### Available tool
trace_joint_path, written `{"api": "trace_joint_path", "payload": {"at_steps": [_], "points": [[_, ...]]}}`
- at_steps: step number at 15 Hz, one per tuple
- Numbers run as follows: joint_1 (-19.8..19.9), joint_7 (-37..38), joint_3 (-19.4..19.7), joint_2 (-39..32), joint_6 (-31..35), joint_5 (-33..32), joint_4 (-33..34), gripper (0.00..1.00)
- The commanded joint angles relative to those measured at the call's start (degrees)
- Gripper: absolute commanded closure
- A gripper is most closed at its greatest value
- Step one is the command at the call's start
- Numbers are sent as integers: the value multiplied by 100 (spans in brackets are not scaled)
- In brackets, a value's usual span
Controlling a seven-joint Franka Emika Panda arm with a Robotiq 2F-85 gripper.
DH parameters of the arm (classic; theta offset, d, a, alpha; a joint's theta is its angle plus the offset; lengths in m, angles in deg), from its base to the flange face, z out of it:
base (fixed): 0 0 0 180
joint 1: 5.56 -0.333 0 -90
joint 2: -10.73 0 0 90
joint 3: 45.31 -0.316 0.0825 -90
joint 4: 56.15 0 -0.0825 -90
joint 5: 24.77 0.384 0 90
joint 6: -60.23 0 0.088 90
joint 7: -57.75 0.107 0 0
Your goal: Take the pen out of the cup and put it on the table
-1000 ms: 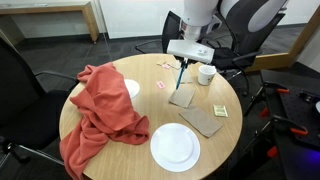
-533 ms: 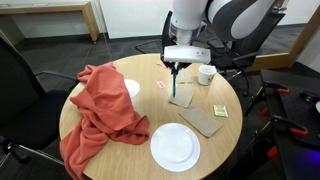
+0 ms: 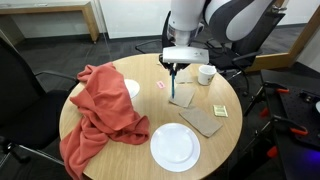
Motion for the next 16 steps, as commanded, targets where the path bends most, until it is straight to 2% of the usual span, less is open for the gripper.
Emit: {"api": "trace_joint_path", "payload": {"at_steps": [1, 9, 16], "points": [[-47, -736, 80, -442, 187, 545, 482, 96], [51, -2528, 62, -1617, 152, 1784, 1747, 96], [77, -3638, 48, -2365, 146, 2550, 2485, 96]]}}
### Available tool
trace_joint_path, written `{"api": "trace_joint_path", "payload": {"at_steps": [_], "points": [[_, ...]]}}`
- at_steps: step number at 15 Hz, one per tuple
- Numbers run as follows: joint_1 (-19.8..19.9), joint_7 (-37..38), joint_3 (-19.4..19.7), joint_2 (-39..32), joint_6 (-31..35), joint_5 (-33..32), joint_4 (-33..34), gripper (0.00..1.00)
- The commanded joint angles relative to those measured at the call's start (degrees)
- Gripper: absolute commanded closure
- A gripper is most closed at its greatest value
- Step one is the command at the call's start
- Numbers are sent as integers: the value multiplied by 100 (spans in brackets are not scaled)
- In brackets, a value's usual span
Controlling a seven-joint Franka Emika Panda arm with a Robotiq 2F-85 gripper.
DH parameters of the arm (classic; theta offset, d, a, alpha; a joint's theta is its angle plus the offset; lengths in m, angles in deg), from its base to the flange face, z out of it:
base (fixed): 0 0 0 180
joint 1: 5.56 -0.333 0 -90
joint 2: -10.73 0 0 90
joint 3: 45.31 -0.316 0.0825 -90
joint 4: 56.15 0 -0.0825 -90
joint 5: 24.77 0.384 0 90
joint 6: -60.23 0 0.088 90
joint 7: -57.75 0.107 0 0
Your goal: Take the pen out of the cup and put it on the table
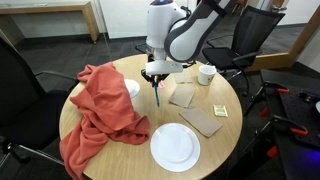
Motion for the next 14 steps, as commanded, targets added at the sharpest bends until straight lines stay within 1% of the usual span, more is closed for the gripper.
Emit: {"api": "trace_joint_path", "payload": {"at_steps": [1, 2, 3, 8, 11, 12, 14], "points": [[10, -569, 22, -328, 100, 388, 360, 96], [-19, -656, 59, -379, 114, 442, 398, 96], [-30, -728, 75, -419, 110, 505, 440, 65], [-26, -1014, 82, -454, 85, 776, 516, 28], [-26, -1108, 83, -401, 99, 903, 482, 5], [-31, -1126, 89, -392, 102, 934, 476, 1], [-29, -1134, 90, -377, 101, 965, 464, 0]]}}
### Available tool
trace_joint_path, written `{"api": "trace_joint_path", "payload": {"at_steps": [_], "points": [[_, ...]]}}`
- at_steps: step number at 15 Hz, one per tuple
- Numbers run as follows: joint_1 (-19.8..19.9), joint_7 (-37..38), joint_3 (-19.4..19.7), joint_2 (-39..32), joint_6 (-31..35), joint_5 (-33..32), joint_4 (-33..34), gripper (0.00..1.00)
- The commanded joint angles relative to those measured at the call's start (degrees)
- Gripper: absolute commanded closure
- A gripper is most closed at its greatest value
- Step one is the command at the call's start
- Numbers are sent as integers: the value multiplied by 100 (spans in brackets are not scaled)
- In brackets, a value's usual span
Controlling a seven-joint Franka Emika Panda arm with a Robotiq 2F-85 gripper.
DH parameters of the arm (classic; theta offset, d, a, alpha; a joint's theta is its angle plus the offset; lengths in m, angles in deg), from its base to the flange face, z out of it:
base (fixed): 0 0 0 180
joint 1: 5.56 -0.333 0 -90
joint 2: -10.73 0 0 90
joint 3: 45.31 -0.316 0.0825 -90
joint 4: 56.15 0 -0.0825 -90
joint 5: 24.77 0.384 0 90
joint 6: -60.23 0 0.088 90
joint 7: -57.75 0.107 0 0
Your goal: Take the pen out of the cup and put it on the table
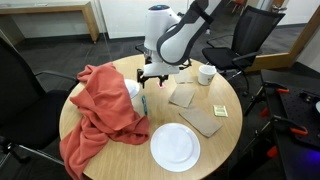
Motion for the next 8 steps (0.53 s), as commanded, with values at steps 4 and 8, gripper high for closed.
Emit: {"api": "trace_joint_path", "payload": {"at_steps": [4, 8], "points": [[-31, -236, 54, 57, 109, 268, -30, 0], [-102, -131, 120, -11, -14, 269, 18, 0]]}}
